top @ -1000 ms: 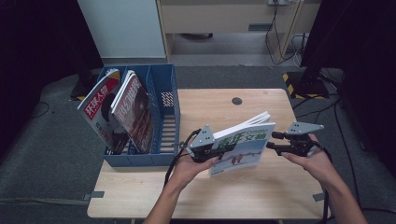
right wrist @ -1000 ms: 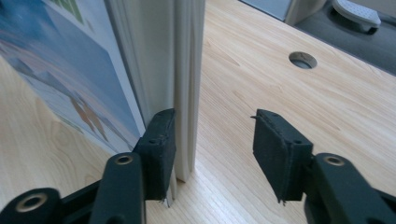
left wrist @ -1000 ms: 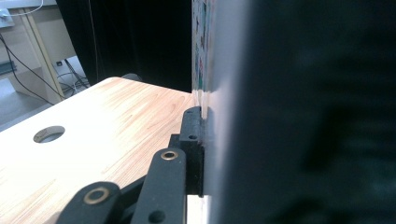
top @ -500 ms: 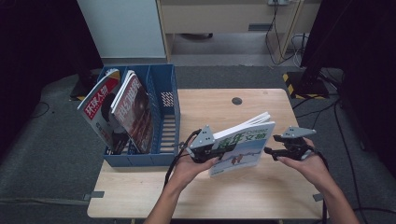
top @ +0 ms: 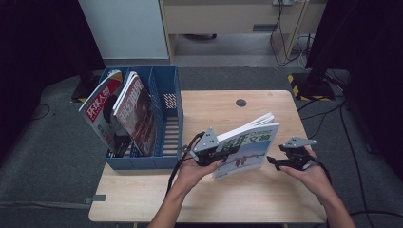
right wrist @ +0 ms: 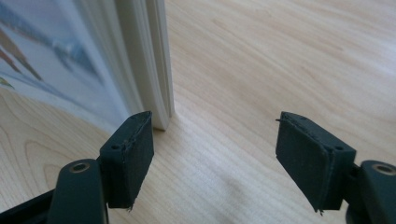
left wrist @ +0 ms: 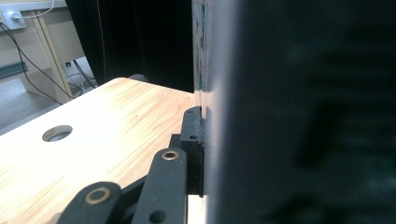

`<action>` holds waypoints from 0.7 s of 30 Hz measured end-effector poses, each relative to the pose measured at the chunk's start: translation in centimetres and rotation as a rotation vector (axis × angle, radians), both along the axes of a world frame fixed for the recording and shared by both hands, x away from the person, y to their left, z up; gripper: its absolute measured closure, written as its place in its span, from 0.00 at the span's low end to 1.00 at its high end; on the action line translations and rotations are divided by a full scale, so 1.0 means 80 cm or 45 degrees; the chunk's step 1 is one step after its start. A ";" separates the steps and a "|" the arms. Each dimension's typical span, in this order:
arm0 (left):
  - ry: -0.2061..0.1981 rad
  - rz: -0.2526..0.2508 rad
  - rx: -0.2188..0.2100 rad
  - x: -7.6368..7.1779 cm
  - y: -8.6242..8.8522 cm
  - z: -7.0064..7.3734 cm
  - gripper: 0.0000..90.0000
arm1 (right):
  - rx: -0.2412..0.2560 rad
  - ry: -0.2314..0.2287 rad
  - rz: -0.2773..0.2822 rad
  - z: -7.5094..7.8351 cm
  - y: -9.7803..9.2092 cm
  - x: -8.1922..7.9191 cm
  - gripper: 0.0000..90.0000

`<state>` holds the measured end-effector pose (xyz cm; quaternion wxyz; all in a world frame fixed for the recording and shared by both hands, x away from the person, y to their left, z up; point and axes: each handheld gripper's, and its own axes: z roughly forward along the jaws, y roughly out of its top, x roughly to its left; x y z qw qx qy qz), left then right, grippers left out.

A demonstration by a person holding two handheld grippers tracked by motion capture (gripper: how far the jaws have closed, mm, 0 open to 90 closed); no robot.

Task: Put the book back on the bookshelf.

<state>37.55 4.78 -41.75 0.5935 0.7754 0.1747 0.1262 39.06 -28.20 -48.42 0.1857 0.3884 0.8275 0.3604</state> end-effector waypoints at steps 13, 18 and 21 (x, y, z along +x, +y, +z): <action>0.009 0.071 -0.003 0.008 -0.001 0.006 0.82 | 0.022 -0.016 -0.016 -0.011 -0.001 -0.013 0.32; 0.006 0.071 0.013 0.012 -0.002 0.013 0.82 | 0.030 -0.021 -0.033 -0.013 -0.001 -0.014 0.32; 0.011 0.074 0.012 0.017 -0.001 0.015 0.82 | 0.027 -0.029 -0.035 -0.013 -0.002 -0.015 0.32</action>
